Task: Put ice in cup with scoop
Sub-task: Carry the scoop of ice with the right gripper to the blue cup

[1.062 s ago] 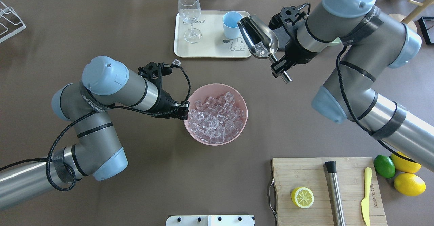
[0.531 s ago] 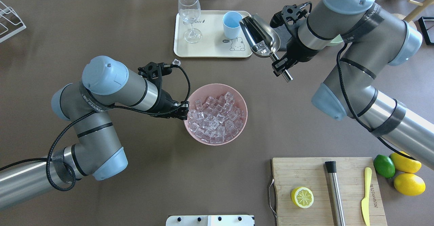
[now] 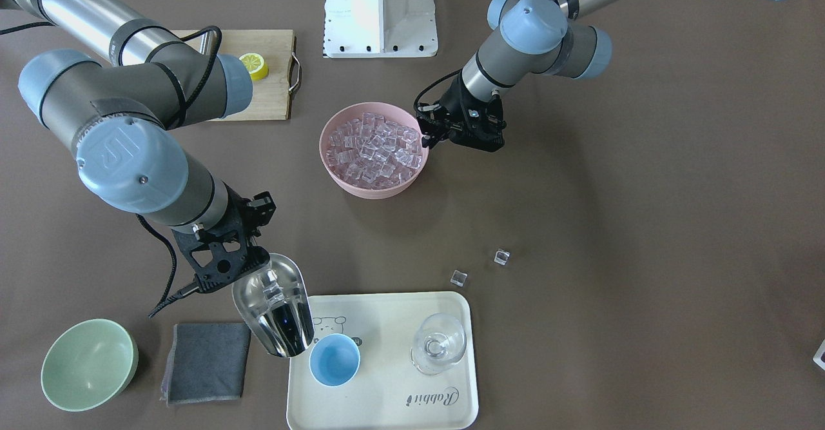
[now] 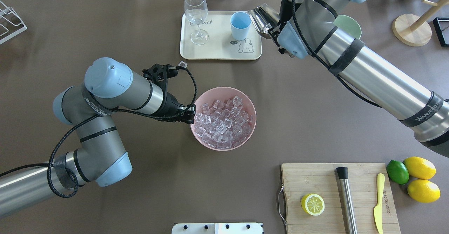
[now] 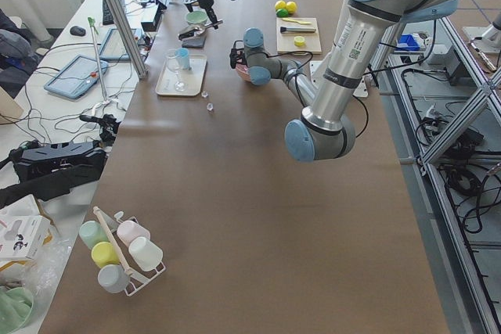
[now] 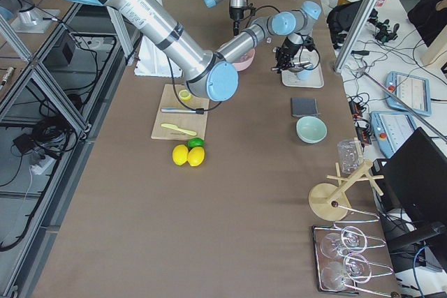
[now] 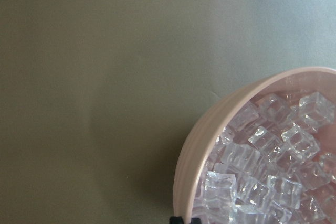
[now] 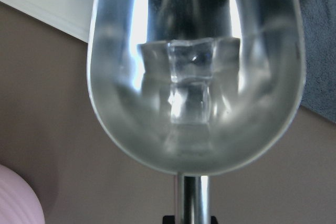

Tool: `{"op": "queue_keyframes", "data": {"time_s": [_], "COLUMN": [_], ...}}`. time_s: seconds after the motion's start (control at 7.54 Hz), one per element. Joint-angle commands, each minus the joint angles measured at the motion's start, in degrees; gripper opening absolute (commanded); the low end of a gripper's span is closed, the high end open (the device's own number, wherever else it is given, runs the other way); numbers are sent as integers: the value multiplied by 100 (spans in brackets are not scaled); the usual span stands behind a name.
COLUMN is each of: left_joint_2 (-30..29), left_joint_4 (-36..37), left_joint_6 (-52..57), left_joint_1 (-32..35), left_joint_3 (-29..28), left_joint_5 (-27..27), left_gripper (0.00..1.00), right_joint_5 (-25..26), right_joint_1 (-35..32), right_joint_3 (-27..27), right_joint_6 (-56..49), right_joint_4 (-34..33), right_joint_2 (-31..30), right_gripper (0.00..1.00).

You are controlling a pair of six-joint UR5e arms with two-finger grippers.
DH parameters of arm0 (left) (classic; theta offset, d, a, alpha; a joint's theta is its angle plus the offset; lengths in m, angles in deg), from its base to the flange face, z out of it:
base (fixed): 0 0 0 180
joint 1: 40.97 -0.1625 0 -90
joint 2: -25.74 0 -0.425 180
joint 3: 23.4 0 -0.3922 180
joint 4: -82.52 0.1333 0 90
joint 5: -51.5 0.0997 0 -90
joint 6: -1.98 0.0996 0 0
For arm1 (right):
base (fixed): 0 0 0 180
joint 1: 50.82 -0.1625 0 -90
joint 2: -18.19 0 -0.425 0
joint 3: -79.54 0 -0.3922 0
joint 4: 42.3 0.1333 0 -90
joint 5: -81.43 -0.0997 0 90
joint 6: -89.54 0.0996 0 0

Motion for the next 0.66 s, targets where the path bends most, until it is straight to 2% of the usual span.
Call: {"op": "queue_keyframes", "data": {"time_s": [0.0, 0.27, 0.53], "left_joint_2": [0, 0, 0], "left_joint_4": [0, 0, 0], "left_joint_6": [0, -9, -9], "left_joint_1": [0, 0, 0], "left_joint_3": [0, 9, 9], "left_joint_5": [0, 0, 0], "left_gripper": [9, 9, 10], "right_joint_5": [-255, -308, -317], "right_joint_1": [-254, -255, -237], "right_joint_3": [-672, -1015, -1638], "right_joint_6": [-971, -991, -991], "right_joint_4": [-938, -1125, -1169], "right_joint_2": [638, 929, 1245], "right_gripper": [0, 0, 0]}}
